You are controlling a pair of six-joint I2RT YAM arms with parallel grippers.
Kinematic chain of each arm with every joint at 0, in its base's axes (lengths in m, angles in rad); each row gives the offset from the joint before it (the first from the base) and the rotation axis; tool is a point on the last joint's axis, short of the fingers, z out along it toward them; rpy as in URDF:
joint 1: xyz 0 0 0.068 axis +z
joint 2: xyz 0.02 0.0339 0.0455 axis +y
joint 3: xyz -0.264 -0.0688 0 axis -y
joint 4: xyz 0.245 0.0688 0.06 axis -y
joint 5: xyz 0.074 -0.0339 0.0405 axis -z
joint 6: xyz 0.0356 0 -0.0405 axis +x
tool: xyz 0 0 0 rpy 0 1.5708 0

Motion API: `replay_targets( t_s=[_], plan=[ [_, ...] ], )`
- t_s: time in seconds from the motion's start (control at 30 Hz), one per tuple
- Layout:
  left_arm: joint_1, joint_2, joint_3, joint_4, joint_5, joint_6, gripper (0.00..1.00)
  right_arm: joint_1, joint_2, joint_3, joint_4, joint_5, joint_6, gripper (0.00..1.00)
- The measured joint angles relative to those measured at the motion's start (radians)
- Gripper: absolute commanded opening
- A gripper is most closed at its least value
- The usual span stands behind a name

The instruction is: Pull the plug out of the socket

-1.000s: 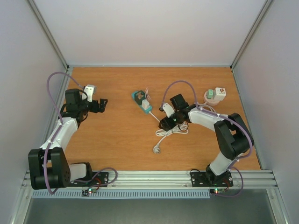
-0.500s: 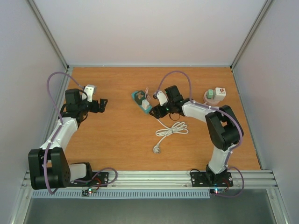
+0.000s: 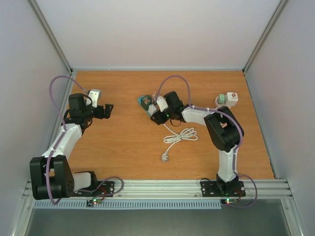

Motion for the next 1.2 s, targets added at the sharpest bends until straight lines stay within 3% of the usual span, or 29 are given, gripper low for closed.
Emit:
replay_targets(
  t_s=[0.33,0.83,1.2],
  plan=[
    [0.000,0.000,0.000,0.000,0.000,0.002,1.00,0.008,0.057,0.028,0.050,0.068,0.000,0.72],
    [0.008,0.000,0.000,-0.011,0.063,0.021,1.00,0.026,0.085,0.064,0.090,0.080,-0.026,0.48],
    [0.009,-0.100,0.002,-0.092,0.198,0.119,0.99,0.103,0.028,-0.039,0.141,0.040,-0.058,0.44]
  ],
)
